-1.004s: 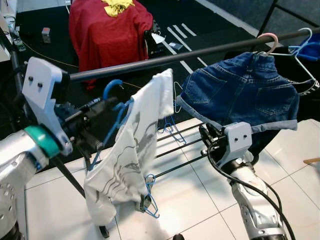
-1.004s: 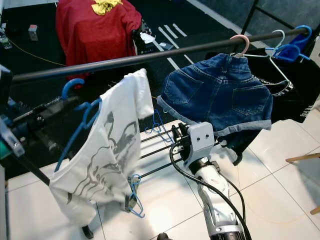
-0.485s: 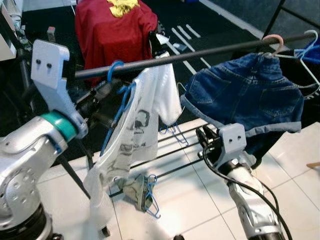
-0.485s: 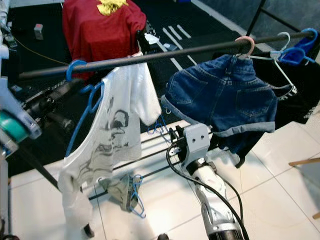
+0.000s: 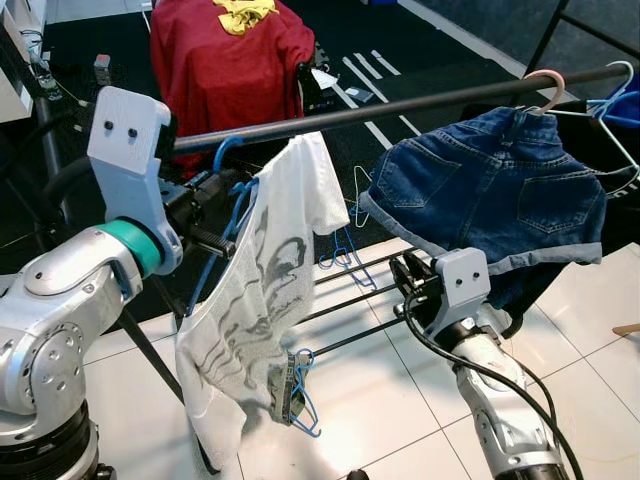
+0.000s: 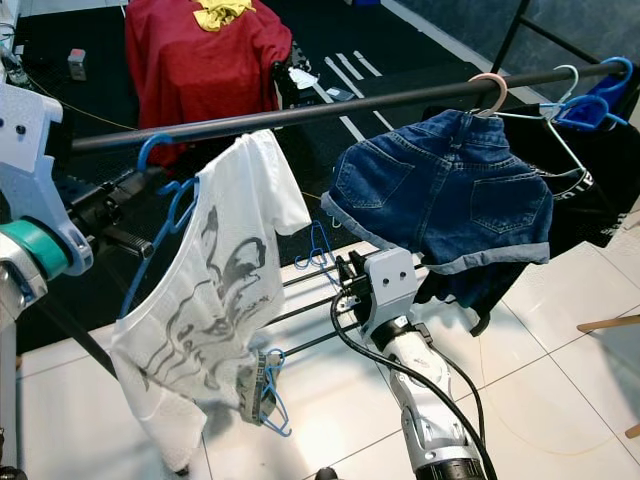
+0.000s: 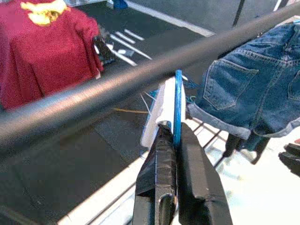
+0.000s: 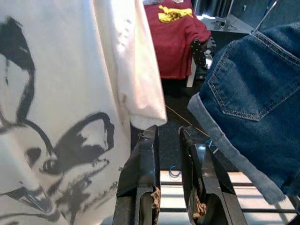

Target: Hang hanger

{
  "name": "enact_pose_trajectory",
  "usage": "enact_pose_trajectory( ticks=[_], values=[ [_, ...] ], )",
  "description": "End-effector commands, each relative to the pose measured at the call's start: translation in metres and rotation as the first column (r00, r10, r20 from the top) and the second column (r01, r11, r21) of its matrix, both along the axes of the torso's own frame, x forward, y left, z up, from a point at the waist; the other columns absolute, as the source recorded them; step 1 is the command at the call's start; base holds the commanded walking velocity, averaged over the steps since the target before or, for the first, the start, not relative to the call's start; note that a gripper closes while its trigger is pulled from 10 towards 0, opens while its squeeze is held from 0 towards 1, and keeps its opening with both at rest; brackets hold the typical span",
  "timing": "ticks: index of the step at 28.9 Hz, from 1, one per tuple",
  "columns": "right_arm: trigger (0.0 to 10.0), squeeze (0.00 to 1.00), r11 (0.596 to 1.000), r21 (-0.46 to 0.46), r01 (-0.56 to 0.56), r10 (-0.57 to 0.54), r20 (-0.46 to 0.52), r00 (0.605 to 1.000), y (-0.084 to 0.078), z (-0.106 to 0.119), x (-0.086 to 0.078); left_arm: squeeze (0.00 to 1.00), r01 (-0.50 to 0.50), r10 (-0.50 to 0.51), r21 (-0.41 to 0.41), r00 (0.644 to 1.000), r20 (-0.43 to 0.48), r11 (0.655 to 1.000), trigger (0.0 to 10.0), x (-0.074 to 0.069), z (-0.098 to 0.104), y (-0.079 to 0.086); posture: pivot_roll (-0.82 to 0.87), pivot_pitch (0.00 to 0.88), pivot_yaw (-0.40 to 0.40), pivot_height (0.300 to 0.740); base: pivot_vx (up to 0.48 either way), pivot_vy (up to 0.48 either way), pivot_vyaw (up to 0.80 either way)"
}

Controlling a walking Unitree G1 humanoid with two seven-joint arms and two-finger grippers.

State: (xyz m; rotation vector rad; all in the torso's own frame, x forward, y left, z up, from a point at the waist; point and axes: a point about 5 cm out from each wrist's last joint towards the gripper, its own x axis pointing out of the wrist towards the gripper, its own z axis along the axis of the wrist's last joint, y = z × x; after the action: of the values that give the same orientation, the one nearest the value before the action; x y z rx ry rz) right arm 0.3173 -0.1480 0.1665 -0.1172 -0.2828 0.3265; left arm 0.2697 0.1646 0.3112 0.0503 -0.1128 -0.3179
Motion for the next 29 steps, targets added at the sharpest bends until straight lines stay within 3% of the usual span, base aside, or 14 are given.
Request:
enact_pose_trajectory(
  ticks=[1,3,5,8,10,11,12,13,15,16,21,25,26,29],
  values=[
    [10.0,0.0,1.0,-0.003,-0.001,0.001,-0.02,1.0,0.0,-0.007,-0.002,0.0,-0.04,0.04,-0.006,0.999,-0.001,0.999,10.0,0.0,0.001,0.005,-0.01,0.181,0.06,0.74,0.0,0.0,0.0],
    [10.0,0.0,1.0,-0.001,0.002,-0.002,-0.019,1.0,0.0,-0.007,-0.002,0.0,-0.101,0.102,-0.097,0.995,0.005,0.99,10.0,0.005,0.005,0.009,-0.01,0.181,0.062,0.74,0.0,0.0,0.0],
    [10.0,0.0,1.0,-0.001,0.003,-0.003,-0.017,1.0,-0.001,-0.006,-0.002,0.0,-0.086,0.095,-0.149,0.994,0.053,0.985,10.0,0.004,0.014,0.012,-0.01,0.181,0.061,0.74,0.0,0.0,0.0],
    [10.0,0.0,1.0,-0.001,0.002,-0.002,-0.016,1.0,-0.001,-0.007,-0.001,0.0,-0.062,0.081,-0.158,0.99,0.116,0.985,10.0,-0.001,0.023,0.017,-0.01,0.18,0.06,0.74,0.0,0.0,0.0],
    [10.0,0.0,1.0,-0.001,0.001,-0.001,-0.016,1.0,-0.001,-0.007,-0.001,0.0,-0.022,0.042,-0.129,0.987,0.153,0.991,10.0,-0.006,0.027,0.018,0.0,0.18,0.06,0.74,0.0,0.0,0.0],
    [10.0,0.0,1.0,0.0,-0.001,0.001,-0.017,1.0,0.0,-0.007,-0.001,0.0,0.056,-0.043,-0.066,0.98,0.194,0.996,10.0,-0.014,0.029,0.018,0.0,0.18,0.058,0.74,0.0,0.0,0.0],
    [10.0,0.0,1.0,0.0,-0.001,0.001,-0.017,1.0,0.0,-0.007,-0.001,0.0,0.056,-0.043,-0.066,0.98,0.194,0.996,10.0,-0.014,0.029,0.018,0.0,0.18,0.058,0.74,0.0,0.0,0.0],
    [10.0,0.0,1.0,0.001,-0.003,0.003,-0.018,1.0,0.001,-0.007,-0.001,0.0,0.126,-0.119,-0.025,0.973,0.2,0.992,10.0,-0.02,0.028,0.017,0.0,0.18,0.058,0.74,0.0,0.0,0.0],
    [10.0,0.0,1.0,0.001,-0.003,0.003,-0.018,1.0,0.001,-0.007,-0.001,0.0,0.126,-0.119,-0.025,0.973,0.2,0.992,10.0,-0.02,0.028,0.017,0.0,0.18,0.058,0.74,0.0,0.0,0.0],
    [10.0,0.0,1.0,0.001,-0.005,0.005,-0.018,1.0,0.001,-0.007,-0.001,0.0,0.173,-0.173,0.017,0.963,0.207,0.985,10.0,-0.025,0.028,0.016,0.0,0.179,0.057,0.74,0.0,0.0,0.0],
    [10.0,0.0,1.0,0.001,-0.005,0.005,-0.018,1.0,0.001,-0.007,0.0,0.0,0.121,-0.121,0.014,0.977,0.174,0.993,10.0,-0.018,0.024,0.016,-0.01,0.18,0.057,0.74,0.0,0.0,0.0],
    [10.0,0.0,1.0,-0.001,-0.002,0.002,-0.017,1.0,0.0,-0.007,0.0,0.0,0.006,-0.006,-0.002,0.992,0.13,1.0,10.0,-0.007,0.019,0.017,-0.01,0.18,0.058,0.74,0.0,0.0,0.0],
    [10.0,0.0,1.0,-0.002,0.001,-0.001,-0.017,1.0,-0.001,-0.007,-0.001,0.0,-0.093,0.097,-0.056,0.993,0.071,0.994,10.0,0.002,0.013,0.021,-0.01,0.177,0.058,0.74,0.0,0.0,0.0],
    [10.0,0.0,1.0,-0.002,0.002,-0.002,-0.017,1.0,-0.001,-0.007,-0.001,0.0,-0.114,0.119,-0.082,0.991,0.06,0.99,10.0,0.004,0.012,0.023,-0.01,0.177,0.058,0.74,0.0,0.0,0.0]
  ],
)
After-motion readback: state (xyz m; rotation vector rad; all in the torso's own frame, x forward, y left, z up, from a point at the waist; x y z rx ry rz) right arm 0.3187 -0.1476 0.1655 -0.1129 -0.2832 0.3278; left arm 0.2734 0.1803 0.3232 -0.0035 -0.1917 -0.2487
